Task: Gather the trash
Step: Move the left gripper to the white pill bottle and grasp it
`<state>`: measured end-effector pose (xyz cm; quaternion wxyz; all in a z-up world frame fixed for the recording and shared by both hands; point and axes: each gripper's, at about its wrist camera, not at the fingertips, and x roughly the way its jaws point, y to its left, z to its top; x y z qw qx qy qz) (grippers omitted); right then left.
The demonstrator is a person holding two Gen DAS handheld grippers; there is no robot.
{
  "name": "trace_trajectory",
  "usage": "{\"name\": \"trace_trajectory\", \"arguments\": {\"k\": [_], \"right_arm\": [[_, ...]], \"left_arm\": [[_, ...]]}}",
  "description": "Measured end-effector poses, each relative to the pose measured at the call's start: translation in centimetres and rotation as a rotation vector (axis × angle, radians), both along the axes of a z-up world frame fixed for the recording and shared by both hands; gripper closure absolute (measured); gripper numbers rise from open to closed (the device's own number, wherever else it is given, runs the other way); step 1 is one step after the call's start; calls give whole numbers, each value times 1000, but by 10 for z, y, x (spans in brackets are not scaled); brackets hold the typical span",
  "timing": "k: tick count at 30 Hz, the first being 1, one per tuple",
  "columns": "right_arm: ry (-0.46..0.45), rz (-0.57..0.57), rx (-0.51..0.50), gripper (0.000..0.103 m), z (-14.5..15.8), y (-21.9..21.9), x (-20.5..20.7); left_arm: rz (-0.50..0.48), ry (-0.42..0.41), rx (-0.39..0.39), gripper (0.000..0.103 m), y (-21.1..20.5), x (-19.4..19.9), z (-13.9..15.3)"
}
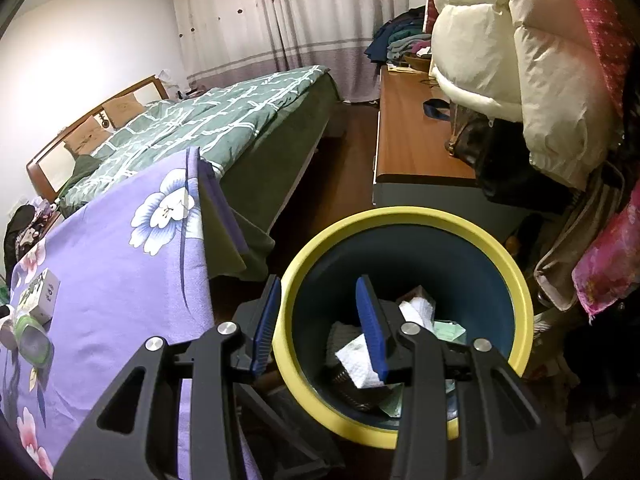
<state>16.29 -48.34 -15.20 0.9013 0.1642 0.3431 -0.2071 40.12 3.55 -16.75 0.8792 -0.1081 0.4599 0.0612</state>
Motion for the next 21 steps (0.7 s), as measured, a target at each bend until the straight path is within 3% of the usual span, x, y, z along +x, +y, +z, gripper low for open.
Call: {"name": "trace_trajectory", "arguments": {"k": [10, 13, 21], "right_arm": [[-1, 7, 1, 66, 0, 0, 0], [-3, 10, 1, 66, 1, 2, -1], [-18, 11, 3, 66, 5, 2, -9]], "left_arm": [[-13, 63, -12, 34, 2, 13, -16], [-39, 56, -15, 52, -1, 12, -15], [-104, -24, 6, 56, -21, -9, 12]]}}
